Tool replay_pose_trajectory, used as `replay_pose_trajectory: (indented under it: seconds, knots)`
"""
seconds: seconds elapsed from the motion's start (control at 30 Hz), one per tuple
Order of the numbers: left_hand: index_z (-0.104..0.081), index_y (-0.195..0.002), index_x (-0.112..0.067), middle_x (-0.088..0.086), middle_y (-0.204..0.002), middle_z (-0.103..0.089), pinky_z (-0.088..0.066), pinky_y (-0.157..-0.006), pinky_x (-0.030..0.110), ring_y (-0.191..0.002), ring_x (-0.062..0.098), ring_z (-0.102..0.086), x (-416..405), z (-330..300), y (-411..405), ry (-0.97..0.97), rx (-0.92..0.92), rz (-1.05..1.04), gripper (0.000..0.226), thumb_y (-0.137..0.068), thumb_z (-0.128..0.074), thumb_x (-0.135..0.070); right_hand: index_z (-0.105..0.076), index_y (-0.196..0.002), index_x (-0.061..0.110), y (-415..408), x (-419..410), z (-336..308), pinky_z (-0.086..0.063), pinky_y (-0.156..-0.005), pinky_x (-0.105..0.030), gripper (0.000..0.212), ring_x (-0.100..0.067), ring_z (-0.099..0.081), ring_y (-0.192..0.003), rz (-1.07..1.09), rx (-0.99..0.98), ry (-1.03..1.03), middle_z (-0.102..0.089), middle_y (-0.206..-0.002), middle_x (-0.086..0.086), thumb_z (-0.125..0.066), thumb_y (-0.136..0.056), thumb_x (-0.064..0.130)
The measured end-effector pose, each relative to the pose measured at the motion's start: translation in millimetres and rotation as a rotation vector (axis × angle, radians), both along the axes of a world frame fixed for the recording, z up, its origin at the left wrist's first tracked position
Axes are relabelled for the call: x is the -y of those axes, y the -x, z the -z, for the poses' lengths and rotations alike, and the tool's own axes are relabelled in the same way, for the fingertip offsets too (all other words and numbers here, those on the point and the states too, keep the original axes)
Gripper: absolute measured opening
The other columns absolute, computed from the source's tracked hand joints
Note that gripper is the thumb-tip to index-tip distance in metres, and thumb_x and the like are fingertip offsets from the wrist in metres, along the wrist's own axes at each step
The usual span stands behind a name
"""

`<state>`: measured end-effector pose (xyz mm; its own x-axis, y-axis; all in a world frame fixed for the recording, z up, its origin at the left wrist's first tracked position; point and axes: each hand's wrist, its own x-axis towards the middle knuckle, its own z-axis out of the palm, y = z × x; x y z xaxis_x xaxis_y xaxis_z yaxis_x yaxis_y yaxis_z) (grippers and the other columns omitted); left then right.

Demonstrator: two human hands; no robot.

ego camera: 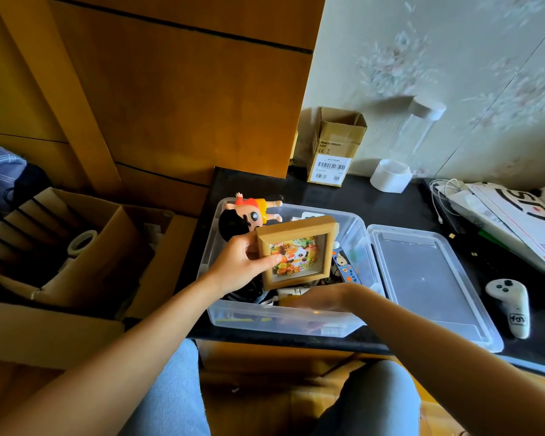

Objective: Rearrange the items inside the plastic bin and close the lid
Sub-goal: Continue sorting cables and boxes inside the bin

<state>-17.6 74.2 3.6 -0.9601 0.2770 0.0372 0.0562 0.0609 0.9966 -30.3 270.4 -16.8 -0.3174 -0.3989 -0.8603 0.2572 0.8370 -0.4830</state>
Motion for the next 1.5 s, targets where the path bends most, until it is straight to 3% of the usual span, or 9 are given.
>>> replay_pose_trajectory:
  seconds: [0.13, 0.27, 0.57, 0.67, 0.77, 0.83, 1.1, 1.23, 1.5]
  knots:
    - [-0.062, -0.107, -0.024, -0.003, -0.107, -0.069, -0.054, -0.078, 0.021, -0.101, 0.007, -0.065, 1, -2, 0, -0.019, -0.021, -0.011, 0.029, -0.083, -0.069, -0.008, -0.053, -0.127, 0.021, -3, 6, -5, -0.034, -0.092, -0.023, 0.037, -0.014, -0.043, -0.118, 0.035, -0.162, -0.029, -0.044, -0.140, 0.000, -0.048, -0.095, 0.039]
    - [-0.063, -0.106, -0.021, -0.002, -0.106, -0.070, -0.054, -0.077, 0.021, -0.100, 0.010, -0.066, 1, -4, -2, -0.067, 0.001, 0.023, 0.029, -0.083, -0.068, -0.004, -0.049, -0.135, 0.026, -4, 5, -7, -0.030, -0.110, -0.033, 0.043, -0.017, -0.038, -0.132, -0.005, -0.289, -0.018, -0.044, -0.141, 0.004, -0.052, -0.093, 0.038]
    - [-0.063, -0.103, -0.022, -0.008, -0.099, -0.073, -0.055, -0.070, 0.022, -0.097, 0.011, -0.068, 11, -5, 1, -0.097, 0.156, 0.072, 0.029, -0.082, -0.068, -0.004, -0.069, -0.095, 0.034, -16, -37, -35, -0.036, -0.103, -0.028, 0.020, -0.001, -0.055, -0.097, -0.046, -0.261, -0.022, -0.063, -0.091, 0.029, -0.049, -0.094, 0.028]
    - [-0.063, -0.107, -0.018, -0.001, -0.102, -0.072, -0.056, -0.072, 0.027, -0.097, 0.015, -0.068, 14, -6, 3, -0.070, 0.213, 0.087, 0.031, -0.081, -0.069, -0.004, -0.063, -0.117, 0.014, -11, -41, -39, -0.042, -0.102, -0.030, 0.026, -0.016, -0.056, -0.110, -0.055, -0.338, -0.069, -0.061, -0.123, 0.002, -0.049, -0.095, 0.012]
    - [-0.064, -0.108, -0.011, 0.005, -0.105, -0.070, -0.055, -0.084, 0.030, -0.100, 0.016, -0.066, 12, -6, 3, 0.112, 0.158, 0.139, 0.030, -0.080, -0.072, -0.006, -0.057, -0.118, -0.001, -7, -46, -48, -0.054, -0.086, -0.030, 0.025, -0.020, -0.065, -0.088, 0.223, -0.344, 0.000, -0.067, -0.111, -0.012, -0.044, -0.096, 0.000]
    - [-0.065, -0.105, -0.007, 0.008, -0.101, -0.069, -0.053, -0.086, 0.029, -0.098, 0.016, -0.065, 7, -7, 2, 0.204, 0.124, 0.168, 0.027, -0.079, -0.073, -0.007, -0.056, -0.118, -0.002, -9, -47, -52, -0.054, -0.078, -0.027, 0.027, -0.019, -0.065, -0.081, 0.307, -0.311, 0.010, -0.069, -0.097, -0.008, -0.039, -0.098, 0.002]
    - [-0.058, -0.099, -0.033, -0.011, -0.100, -0.064, -0.044, -0.068, 0.001, -0.090, -0.010, -0.058, 2, -13, -2, 0.378, 0.065, 0.262, 0.028, -0.082, -0.072, -0.016, -0.056, -0.124, 0.009, -19, -41, -49, -0.047, -0.095, -0.030, 0.030, -0.022, -0.058, -0.109, 0.253, -0.316, -0.087, -0.060, -0.123, -0.009, -0.041, -0.097, 0.006]
    - [-0.055, -0.108, -0.028, 0.003, -0.103, -0.060, -0.046, -0.082, 0.019, -0.097, 0.009, -0.058, -3, -13, 2, 0.494, 0.064, 0.350, 0.032, -0.082, -0.070, -0.016, -0.056, -0.114, 0.011, -14, -45, -53, -0.052, -0.078, -0.023, 0.027, -0.017, -0.061, -0.099, 0.269, -0.287, -0.055, -0.062, -0.120, -0.008, -0.038, -0.096, 0.001]
    - [-0.056, -0.118, -0.023, -0.002, -0.103, -0.057, -0.043, -0.080, 0.025, -0.094, 0.014, -0.055, -16, -22, 14, 0.617, 0.234, 0.547, 0.038, -0.083, -0.070, -0.030, -0.051, -0.113, -0.011, 0, -52, -54, -0.054, -0.085, -0.040, 0.031, -0.024, -0.071, -0.085, 0.103, -0.369, -0.140, -0.057, -0.105, -0.022, -0.027, -0.094, -0.005]
